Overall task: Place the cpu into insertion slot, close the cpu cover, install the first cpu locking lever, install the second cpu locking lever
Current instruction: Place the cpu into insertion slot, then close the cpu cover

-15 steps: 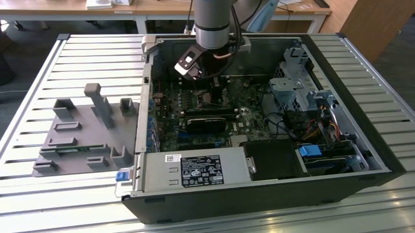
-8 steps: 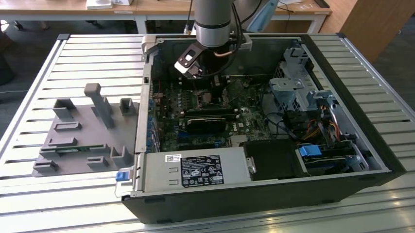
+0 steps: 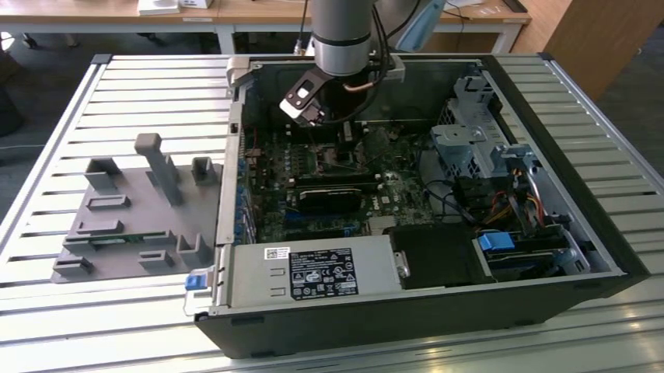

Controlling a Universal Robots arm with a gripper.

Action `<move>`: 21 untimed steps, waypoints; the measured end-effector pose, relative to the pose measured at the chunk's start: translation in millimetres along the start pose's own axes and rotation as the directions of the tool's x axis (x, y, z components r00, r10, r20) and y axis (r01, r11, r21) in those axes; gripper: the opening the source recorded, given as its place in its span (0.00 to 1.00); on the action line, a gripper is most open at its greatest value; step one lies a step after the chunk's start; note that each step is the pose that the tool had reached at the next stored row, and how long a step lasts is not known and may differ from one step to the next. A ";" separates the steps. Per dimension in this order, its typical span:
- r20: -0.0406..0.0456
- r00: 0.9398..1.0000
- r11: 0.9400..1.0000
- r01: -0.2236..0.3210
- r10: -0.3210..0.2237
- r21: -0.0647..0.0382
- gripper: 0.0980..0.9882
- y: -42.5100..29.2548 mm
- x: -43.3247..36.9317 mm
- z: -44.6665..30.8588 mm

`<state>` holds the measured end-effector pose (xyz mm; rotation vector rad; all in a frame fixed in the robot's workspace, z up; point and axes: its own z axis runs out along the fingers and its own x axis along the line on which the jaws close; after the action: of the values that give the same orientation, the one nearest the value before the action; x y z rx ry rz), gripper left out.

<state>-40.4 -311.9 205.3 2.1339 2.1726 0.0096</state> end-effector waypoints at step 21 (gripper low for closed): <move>0.000 1.000 1.000 0.000 0.000 0.000 0.01 0.7 -0.6 -9.1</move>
<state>-40.4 -311.9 214.5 2.1340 2.1727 0.0091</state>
